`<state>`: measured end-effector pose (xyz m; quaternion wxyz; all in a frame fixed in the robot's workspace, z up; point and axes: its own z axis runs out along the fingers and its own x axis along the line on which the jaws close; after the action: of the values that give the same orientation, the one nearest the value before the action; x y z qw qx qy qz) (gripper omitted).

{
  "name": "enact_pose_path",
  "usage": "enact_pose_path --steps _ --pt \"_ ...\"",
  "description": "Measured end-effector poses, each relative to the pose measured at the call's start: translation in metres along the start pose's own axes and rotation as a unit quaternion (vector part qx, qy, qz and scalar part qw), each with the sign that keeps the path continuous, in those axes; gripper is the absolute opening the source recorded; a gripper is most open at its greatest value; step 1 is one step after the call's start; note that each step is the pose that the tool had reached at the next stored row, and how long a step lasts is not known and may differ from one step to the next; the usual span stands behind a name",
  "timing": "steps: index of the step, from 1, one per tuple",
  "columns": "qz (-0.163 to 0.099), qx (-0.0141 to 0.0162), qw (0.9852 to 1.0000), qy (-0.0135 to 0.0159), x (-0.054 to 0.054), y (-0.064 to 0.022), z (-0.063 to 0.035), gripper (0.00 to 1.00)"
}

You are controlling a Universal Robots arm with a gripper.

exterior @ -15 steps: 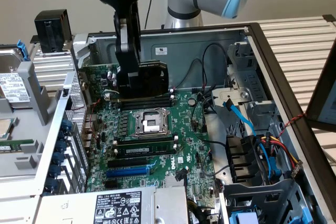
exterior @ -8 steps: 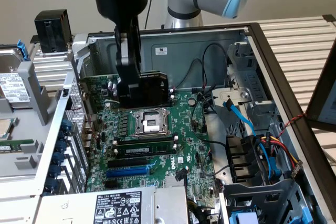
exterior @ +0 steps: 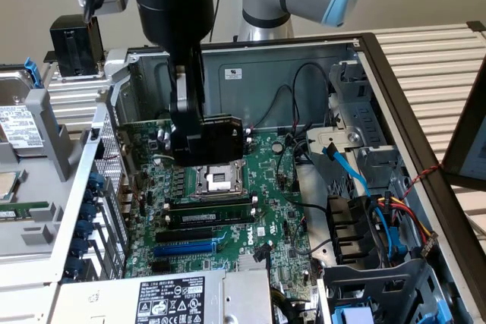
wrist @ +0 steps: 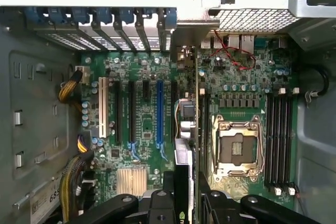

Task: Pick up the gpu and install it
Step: 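Insert the gpu into the slot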

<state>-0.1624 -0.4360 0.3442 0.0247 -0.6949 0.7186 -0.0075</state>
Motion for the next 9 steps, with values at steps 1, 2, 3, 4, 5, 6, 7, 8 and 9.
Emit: enact_pose_path --steps 1,2,3,4,5,6,7,8,9 --pt "0.000 -0.0002 1.0000 -0.0012 0.001 0.0001 0.0010 0.27" --pt "0.000 -0.0005 1.0000 -0.0018 0.002 0.0003 0.0023 0.27" --pt "0.000 -0.0009 1.0000 -0.0021 0.003 0.0004 0.0035 0.27" --pt "0.001 -0.0012 1.0000 -0.0022 0.005 0.0004 0.0049 0.27" --pt "0.002 -0.0016 1.0000 -0.0024 0.007 0.0004 0.0061 0.27" --pt "0.003 -0.0020 1.0000 -0.0025 0.009 0.0004 0.0073 0.27" --pt "0.004 -0.0026 1.0000 -0.0026 0.010 0.0004 0.0084 0.27" --pt "0.006 -0.0032 1.0000 -0.0027 0.011 0.0004 0.0095 0.27" --pt "0.008 -0.0039 1.0000 -0.0028 0.012 0.0004 0.0105 0.27"
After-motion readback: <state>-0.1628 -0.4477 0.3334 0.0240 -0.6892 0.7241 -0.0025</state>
